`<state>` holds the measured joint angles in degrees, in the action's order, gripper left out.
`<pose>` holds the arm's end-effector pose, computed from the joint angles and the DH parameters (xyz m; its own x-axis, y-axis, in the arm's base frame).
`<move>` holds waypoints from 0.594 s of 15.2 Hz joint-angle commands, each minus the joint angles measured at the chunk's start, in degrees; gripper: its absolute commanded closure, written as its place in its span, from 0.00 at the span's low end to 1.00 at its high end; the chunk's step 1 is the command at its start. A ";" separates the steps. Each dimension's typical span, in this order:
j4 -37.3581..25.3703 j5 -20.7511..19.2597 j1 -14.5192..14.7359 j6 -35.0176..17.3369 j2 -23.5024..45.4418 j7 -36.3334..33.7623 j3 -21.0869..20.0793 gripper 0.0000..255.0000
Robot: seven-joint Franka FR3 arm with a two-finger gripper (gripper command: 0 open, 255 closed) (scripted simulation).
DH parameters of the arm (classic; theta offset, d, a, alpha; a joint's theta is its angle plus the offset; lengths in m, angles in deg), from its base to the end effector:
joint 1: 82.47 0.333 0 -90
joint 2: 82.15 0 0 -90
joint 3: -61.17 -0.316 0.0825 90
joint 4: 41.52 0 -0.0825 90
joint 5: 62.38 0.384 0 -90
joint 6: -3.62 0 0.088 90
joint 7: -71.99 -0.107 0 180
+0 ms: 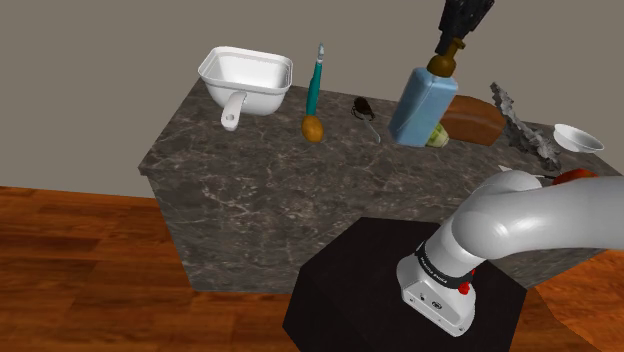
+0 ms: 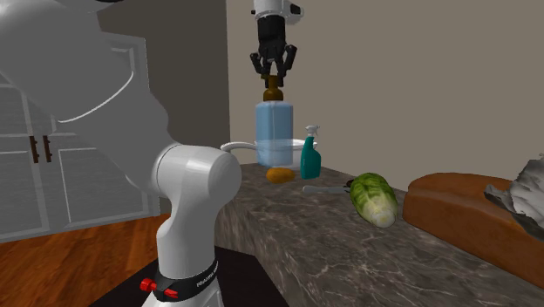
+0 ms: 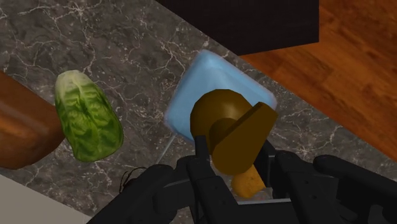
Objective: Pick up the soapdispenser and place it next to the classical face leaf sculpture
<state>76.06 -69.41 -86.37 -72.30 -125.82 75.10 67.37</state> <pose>0.2709 -0.0831 0.6983 0.9918 -0.1241 0.0292 -0.1253 -0.9911 0.0450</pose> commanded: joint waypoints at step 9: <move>-11.81 0.29 0.18 6.94 4.85 0.69 -0.22 1.00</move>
<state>65.68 -69.09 -86.19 -66.19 -121.56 75.58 67.08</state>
